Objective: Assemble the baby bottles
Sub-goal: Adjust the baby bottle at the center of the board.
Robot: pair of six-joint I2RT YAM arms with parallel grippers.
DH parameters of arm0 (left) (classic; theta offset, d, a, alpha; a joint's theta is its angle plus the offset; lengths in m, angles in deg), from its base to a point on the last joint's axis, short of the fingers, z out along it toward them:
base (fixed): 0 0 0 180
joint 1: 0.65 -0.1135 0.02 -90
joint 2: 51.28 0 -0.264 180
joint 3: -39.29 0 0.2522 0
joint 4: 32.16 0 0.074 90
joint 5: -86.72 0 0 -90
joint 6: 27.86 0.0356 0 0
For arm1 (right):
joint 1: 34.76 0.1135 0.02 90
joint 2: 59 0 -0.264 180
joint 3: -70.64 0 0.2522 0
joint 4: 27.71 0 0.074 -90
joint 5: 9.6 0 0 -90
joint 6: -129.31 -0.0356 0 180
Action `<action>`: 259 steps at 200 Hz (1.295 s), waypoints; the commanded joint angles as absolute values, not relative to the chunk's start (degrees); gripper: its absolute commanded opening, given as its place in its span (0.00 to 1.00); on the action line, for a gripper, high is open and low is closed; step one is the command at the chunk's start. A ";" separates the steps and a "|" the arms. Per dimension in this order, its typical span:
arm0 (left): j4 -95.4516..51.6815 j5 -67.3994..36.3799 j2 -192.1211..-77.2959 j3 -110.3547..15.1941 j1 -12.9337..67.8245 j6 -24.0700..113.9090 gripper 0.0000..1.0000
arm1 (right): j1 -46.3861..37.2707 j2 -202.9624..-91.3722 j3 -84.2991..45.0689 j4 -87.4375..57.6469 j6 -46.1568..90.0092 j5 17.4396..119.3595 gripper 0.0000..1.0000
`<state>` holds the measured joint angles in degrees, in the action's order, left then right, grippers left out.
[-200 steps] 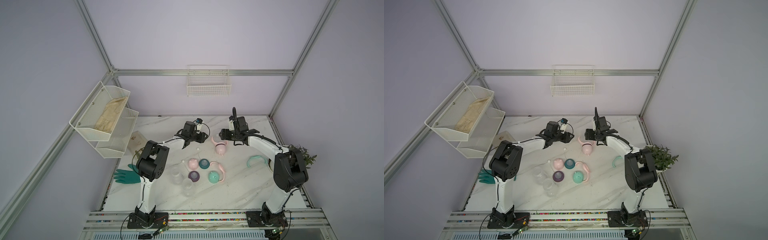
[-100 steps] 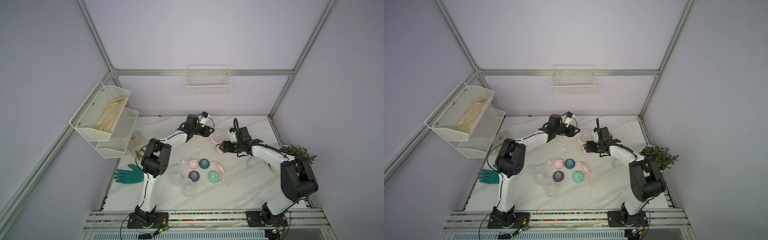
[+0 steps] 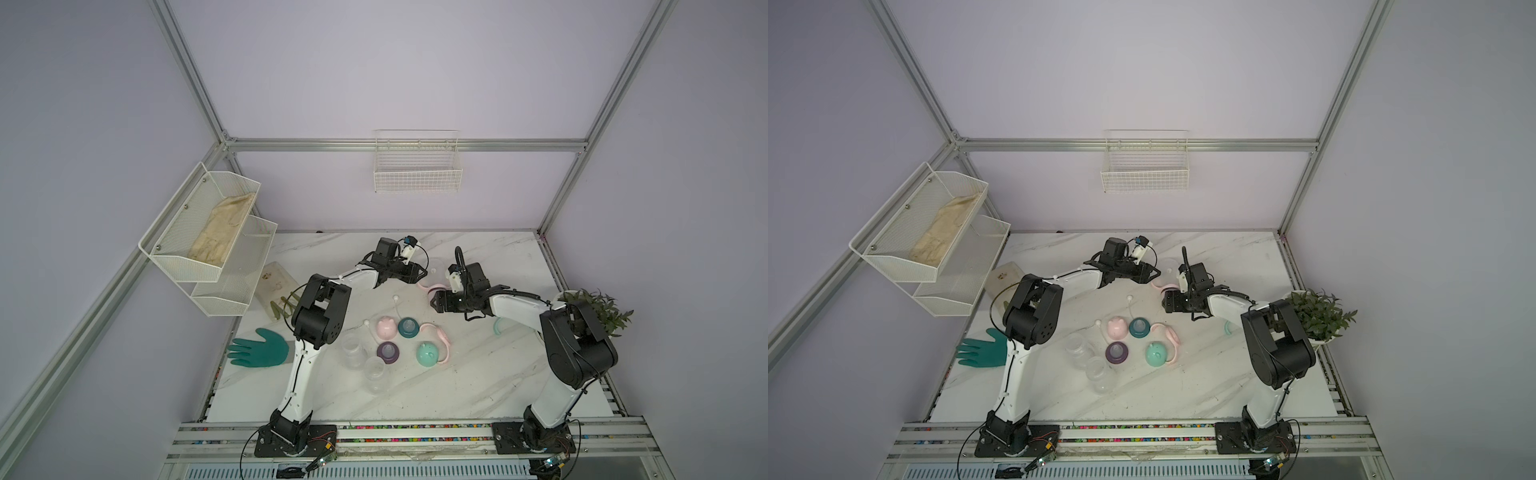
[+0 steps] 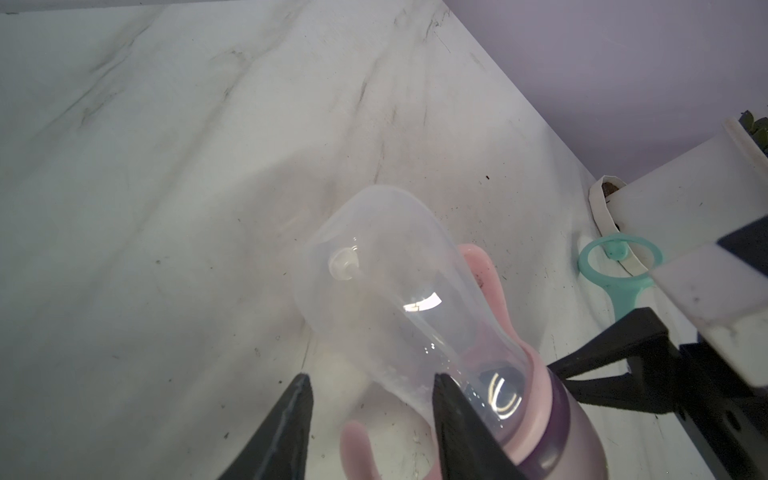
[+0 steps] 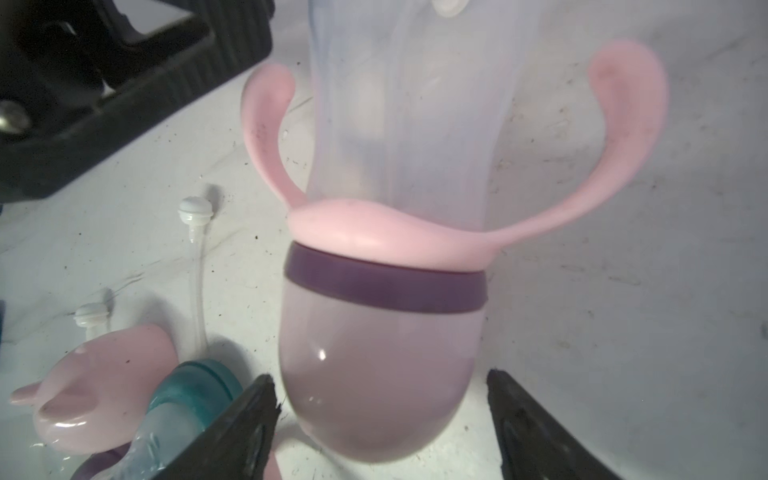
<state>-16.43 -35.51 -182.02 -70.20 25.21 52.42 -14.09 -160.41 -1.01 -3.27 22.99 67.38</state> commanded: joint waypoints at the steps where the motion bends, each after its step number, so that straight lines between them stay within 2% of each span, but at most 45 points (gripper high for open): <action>1: -16.77 -38.36 -181.75 -72.41 24.92 52.74 0.48 | -13.49 -162.18 -1.99 -6.38 22.91 70.26 0.82; 80: -13.05 -40.06 -182.41 -71.17 24.95 53.78 0.45 | -13.24 -165.53 -1.93 -13.15 25.66 70.27 0.80; 135: -11.11 -42.91 -182.33 -70.30 24.92 54.51 0.38 | -13.26 -161.49 -0.96 -16.23 26.09 71.85 0.65; 173: -10.76 -44.79 -181.79 -69.59 24.92 54.41 0.36 | -13.29 -159.14 -2.30 -13.33 27.17 71.54 0.60; 259: -11.06 -51.54 -177.99 -68.65 24.97 52.16 0.34 | -13.24 -155.51 -12.61 -0.16 30.95 70.55 0.58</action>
